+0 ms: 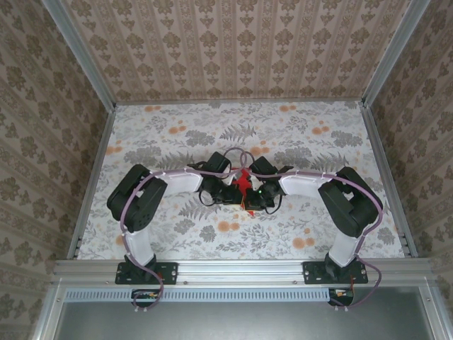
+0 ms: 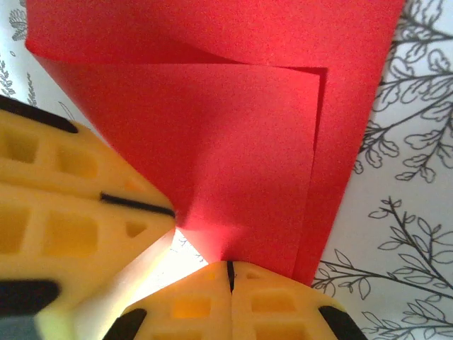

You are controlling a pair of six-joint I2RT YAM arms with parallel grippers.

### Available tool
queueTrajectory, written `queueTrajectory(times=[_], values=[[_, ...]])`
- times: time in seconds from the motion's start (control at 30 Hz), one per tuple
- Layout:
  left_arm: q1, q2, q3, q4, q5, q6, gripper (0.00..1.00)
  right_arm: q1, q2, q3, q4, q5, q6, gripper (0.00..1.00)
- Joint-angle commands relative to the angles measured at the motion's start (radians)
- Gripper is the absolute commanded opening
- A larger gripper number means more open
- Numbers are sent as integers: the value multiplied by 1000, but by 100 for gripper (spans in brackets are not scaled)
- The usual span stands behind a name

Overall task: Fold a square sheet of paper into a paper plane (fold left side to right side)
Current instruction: Third fold the triangle at the center of the table.

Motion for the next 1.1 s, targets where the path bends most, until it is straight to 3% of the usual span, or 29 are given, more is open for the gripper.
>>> queueTrajectory(times=[0.0,0.43,1.07], values=[[-2,21,7,8,-3,6,10,0,74,-24,-77,75,-14,0],[16,50,37,-77,-91,70,8,0,72,-26,-99,88,-25,0],[178,52,75,-176,-166,196,7,0,66,-24,-116,87,-30,0]])
